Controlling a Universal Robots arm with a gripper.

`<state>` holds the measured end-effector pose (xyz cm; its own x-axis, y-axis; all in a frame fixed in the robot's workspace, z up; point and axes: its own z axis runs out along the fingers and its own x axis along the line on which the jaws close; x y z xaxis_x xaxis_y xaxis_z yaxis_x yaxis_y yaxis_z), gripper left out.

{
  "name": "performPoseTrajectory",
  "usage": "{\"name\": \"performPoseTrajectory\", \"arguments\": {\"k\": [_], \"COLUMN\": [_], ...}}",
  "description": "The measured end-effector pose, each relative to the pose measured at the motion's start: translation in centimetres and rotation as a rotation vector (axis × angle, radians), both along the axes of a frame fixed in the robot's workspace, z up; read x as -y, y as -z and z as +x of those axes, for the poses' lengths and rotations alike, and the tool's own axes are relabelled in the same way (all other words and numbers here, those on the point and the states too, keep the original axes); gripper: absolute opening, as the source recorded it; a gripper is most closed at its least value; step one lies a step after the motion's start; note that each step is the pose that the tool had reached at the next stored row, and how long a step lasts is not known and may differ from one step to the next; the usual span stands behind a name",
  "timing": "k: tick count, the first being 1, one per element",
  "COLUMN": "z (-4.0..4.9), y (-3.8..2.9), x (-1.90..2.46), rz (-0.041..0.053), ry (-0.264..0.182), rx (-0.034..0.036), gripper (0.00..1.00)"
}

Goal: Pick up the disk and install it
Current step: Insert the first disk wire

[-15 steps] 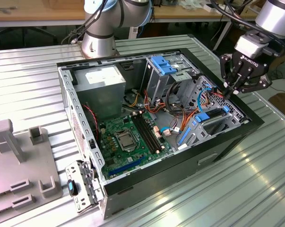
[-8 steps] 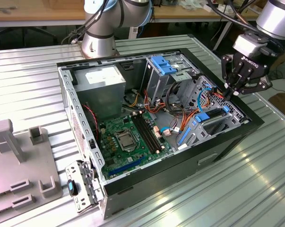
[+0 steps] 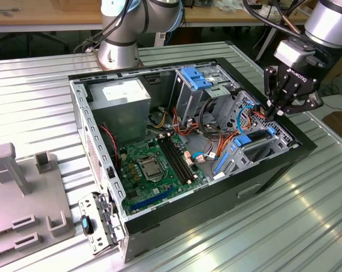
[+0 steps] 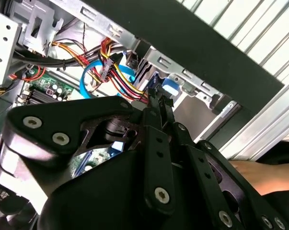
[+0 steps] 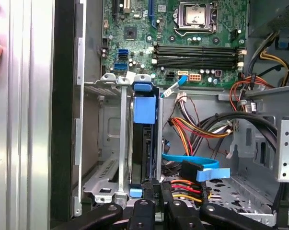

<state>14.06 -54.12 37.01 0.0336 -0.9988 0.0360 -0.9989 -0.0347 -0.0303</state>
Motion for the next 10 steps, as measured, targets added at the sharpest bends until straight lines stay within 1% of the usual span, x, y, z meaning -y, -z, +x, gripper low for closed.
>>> {"name": "performPoseTrajectory", "arguments": {"k": [2, 3, 4, 7, 10], "z": [-0.5, -0.67, -0.67, -0.68, -0.68], "y": [0.02, 0.06, 0.12, 0.47, 0.54], "x": [0.01, 0.23, 0.32, 0.36, 0.36], "rz": [0.0001, 0.0001, 0.0002, 0.0001, 0.0014], "ry": [0.0, 0.0, 0.0, 0.005, 0.006], "rx": [0.0, 0.0, -0.0001, -0.0007, -0.0007], "gripper": [0.17, 0.17, 0.17, 0.17, 0.17]}}
